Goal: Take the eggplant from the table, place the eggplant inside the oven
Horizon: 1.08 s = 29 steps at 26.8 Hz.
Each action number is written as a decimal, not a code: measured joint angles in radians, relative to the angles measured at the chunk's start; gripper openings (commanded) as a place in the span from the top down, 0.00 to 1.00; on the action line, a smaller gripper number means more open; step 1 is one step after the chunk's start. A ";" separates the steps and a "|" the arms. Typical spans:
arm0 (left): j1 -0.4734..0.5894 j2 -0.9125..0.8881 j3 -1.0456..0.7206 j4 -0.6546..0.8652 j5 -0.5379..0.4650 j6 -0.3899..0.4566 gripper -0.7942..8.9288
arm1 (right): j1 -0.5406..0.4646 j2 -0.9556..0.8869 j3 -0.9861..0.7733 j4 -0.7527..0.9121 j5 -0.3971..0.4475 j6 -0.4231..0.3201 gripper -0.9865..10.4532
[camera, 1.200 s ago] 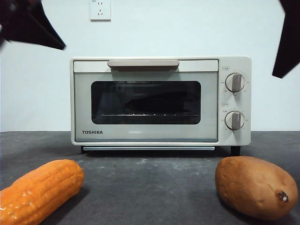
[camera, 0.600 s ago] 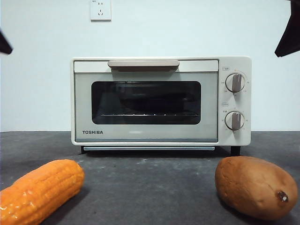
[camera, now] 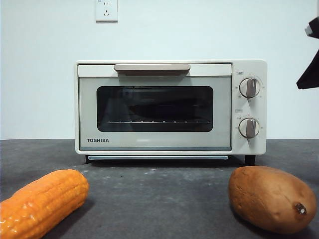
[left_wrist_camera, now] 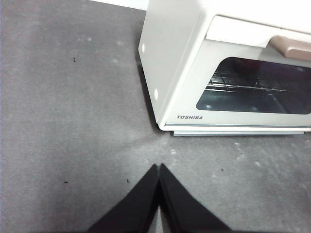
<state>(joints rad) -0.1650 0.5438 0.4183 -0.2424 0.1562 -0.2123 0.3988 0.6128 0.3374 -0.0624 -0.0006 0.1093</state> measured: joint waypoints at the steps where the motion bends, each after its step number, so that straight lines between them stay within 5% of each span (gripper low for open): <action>1: 0.000 0.000 0.000 0.000 0.000 -0.004 0.91 | 0.000 0.000 0.000 0.001 0.000 0.000 0.91; 15: -0.003 -0.034 0.000 -0.019 -0.003 -0.011 0.91 | 0.000 0.000 0.000 0.015 0.000 0.001 0.91; 29: 0.080 -0.472 -0.192 0.026 -0.075 0.180 0.91 | 0.000 0.000 0.000 0.015 0.000 0.001 0.91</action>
<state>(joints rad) -0.0853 0.0715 0.2260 -0.2165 0.0814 -0.0319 0.3988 0.6128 0.3374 -0.0471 -0.0006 0.1104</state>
